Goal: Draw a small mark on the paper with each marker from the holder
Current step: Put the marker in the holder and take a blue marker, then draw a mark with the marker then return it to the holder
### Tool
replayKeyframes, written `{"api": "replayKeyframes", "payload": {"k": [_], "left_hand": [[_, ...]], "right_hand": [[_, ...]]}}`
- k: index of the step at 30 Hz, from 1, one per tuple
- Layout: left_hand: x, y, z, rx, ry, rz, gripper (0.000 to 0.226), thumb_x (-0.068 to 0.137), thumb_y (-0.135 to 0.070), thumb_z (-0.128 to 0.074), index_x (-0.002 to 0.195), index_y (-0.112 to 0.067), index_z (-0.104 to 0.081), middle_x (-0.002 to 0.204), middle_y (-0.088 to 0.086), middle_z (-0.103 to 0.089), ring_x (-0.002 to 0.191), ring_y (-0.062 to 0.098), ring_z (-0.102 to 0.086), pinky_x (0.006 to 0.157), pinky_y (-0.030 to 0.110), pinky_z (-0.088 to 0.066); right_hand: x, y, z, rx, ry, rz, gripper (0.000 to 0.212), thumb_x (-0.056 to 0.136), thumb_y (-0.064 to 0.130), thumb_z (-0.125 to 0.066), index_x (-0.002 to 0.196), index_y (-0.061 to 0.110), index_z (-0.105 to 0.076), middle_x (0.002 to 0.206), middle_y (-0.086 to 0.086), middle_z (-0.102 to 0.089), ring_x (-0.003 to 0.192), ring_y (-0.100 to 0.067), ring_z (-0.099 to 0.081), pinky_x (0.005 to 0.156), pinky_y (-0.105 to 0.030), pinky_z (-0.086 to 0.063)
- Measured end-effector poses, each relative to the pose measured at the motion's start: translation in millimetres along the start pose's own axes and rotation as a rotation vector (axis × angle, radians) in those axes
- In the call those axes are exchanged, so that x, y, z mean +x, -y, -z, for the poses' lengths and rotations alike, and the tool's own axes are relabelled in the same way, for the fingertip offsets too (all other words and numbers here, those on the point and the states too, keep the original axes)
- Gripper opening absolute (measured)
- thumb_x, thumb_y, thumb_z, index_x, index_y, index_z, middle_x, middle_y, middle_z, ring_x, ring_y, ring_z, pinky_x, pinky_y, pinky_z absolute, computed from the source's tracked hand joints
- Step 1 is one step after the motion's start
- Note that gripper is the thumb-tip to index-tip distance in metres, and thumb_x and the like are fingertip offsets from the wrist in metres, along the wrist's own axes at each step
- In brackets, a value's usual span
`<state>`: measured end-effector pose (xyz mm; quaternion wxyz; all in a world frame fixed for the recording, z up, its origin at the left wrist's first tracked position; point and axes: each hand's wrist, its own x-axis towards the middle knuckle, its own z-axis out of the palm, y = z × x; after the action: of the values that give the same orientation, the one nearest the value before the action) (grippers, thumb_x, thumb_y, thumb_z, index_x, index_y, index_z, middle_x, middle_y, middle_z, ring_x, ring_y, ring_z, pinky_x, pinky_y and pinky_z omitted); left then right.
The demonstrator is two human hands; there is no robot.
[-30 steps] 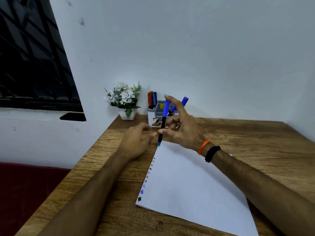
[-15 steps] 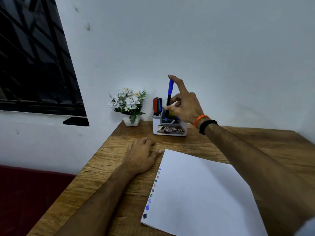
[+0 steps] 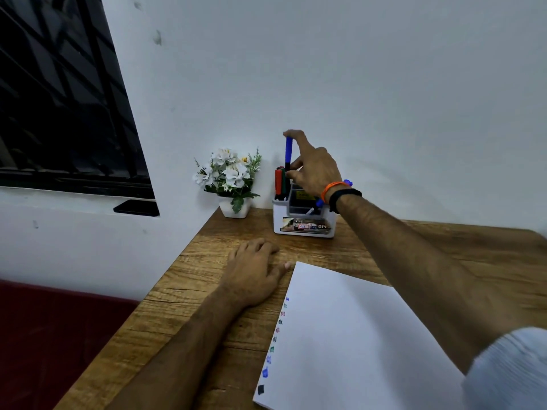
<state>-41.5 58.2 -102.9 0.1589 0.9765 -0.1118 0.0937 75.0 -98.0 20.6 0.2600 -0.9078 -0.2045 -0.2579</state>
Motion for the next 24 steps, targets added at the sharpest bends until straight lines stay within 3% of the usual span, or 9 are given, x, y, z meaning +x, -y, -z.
{"api": "replayKeyframes", "payload": {"k": [2,5,11,15,21,24], "left_hand": [[-1,0,0,0.001,0.004,0.002,0.056,0.094,-0.061,-0.038,0.139,-0.028,-0.045,0.150,-0.004,-0.038,0.139,0.017,-0.029,0.115,0.044,-0.021],[-1,-1,1,0.005,0.003,0.006,0.056,0.094,-0.061,-0.038,0.138,-0.028,-0.045,0.150,-0.005,-0.037,0.139,0.016,-0.030,0.115,0.043,-0.020],[-2,-1,1,-0.002,0.002,0.007,0.056,0.094,-0.060,-0.038,0.138,-0.028,-0.045,0.150,-0.005,-0.037,0.139,0.016,-0.030,0.115,0.042,-0.022],[-2,-2,2,-0.003,0.011,0.013,0.056,0.093,-0.061,-0.038,0.138,-0.028,-0.045,0.150,-0.004,-0.038,0.139,0.017,-0.031,0.115,0.043,-0.022],[-1,-2,2,-0.001,0.008,0.010,0.055,0.094,-0.059,-0.039,0.138,-0.027,-0.046,0.150,-0.004,-0.038,0.139,0.018,-0.030,0.116,0.044,-0.023],[-1,-2,2,0.001,0.008,0.010,0.055,0.094,-0.059,-0.040,0.138,-0.027,-0.046,0.150,-0.003,-0.039,0.139,0.018,-0.031,0.116,0.044,-0.024]], "right_hand": [[0,-3,-1,-0.027,0.061,-0.001,0.058,0.084,0.010,-0.071,0.135,0.027,-0.050,0.098,-0.004,-0.076,0.092,-0.025,-0.070,0.088,-0.041,-0.055],[0,-6,1,0.025,0.079,-0.044,0.048,0.084,0.009,-0.071,0.129,0.025,-0.062,0.102,-0.003,-0.076,0.098,-0.021,-0.068,0.095,-0.040,-0.052],[-2,-1,3,-0.182,0.174,0.003,0.048,0.084,0.010,-0.068,0.130,0.024,-0.061,0.118,-0.001,-0.069,0.113,-0.023,-0.060,0.095,-0.040,-0.051],[1,-2,8,-0.114,0.153,-0.038,0.044,0.083,0.006,-0.065,0.122,0.026,-0.066,0.107,0.001,-0.073,0.105,-0.020,-0.064,0.092,-0.041,-0.053],[-9,-5,20,-0.037,0.132,0.012,0.052,0.085,0.019,-0.071,0.135,0.028,-0.057,0.102,0.005,-0.075,0.099,-0.015,-0.067,0.095,-0.038,-0.052],[-15,-8,30,-0.097,0.172,0.051,0.034,0.083,0.034,-0.074,0.114,0.020,-0.070,0.097,0.001,-0.075,0.094,-0.017,-0.068,0.088,-0.037,-0.056]]}}
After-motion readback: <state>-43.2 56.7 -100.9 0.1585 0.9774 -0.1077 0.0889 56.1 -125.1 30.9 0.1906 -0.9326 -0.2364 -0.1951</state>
